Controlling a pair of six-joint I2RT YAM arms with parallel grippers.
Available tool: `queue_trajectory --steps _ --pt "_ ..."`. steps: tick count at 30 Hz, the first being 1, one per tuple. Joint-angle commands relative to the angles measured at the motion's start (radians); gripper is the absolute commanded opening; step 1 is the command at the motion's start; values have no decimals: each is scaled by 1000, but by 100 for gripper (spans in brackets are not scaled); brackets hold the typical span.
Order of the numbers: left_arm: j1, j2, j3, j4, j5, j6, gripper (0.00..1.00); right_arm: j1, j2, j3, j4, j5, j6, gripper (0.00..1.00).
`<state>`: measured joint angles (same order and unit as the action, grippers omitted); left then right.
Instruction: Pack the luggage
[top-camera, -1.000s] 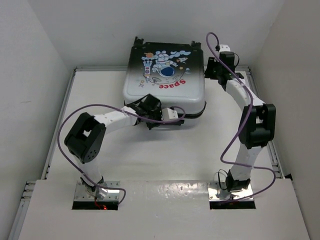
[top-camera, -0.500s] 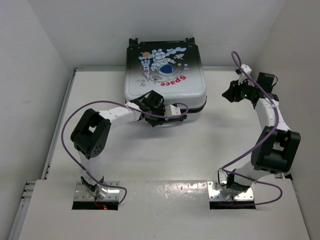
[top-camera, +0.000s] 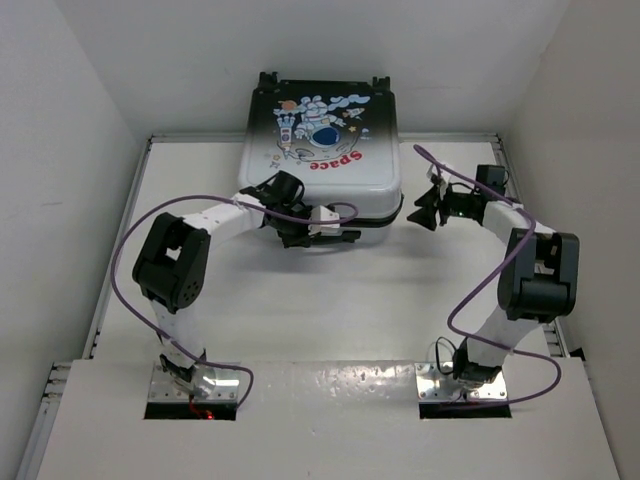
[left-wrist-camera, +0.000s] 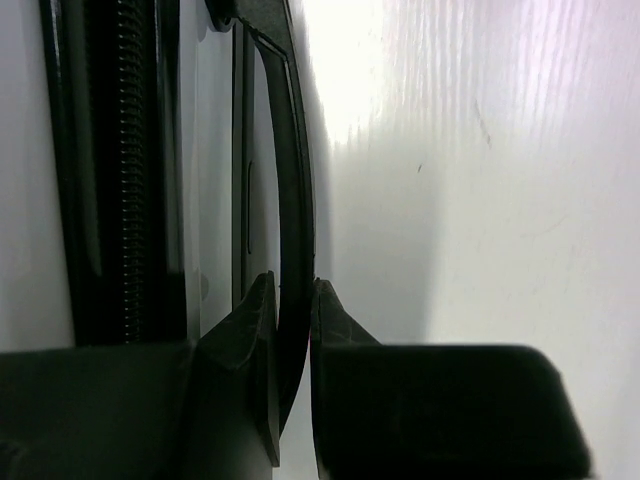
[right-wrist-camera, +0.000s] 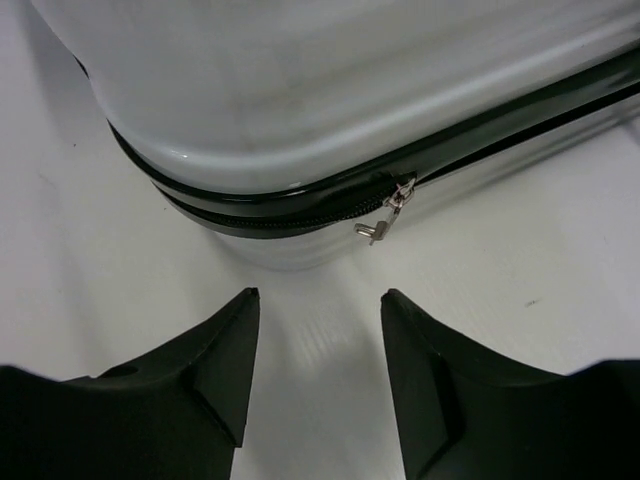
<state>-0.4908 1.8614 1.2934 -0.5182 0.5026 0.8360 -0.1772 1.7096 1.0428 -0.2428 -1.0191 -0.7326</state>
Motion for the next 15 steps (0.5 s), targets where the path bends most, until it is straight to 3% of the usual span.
queue_trajectory --steps 1,15 --pt "104 73 -30 -266 -62 -48 0 5 10 -61 301 -101 96 52" --pt "132 146 12 -306 -72 -26 0 39 171 -46 621 -171 182 51"
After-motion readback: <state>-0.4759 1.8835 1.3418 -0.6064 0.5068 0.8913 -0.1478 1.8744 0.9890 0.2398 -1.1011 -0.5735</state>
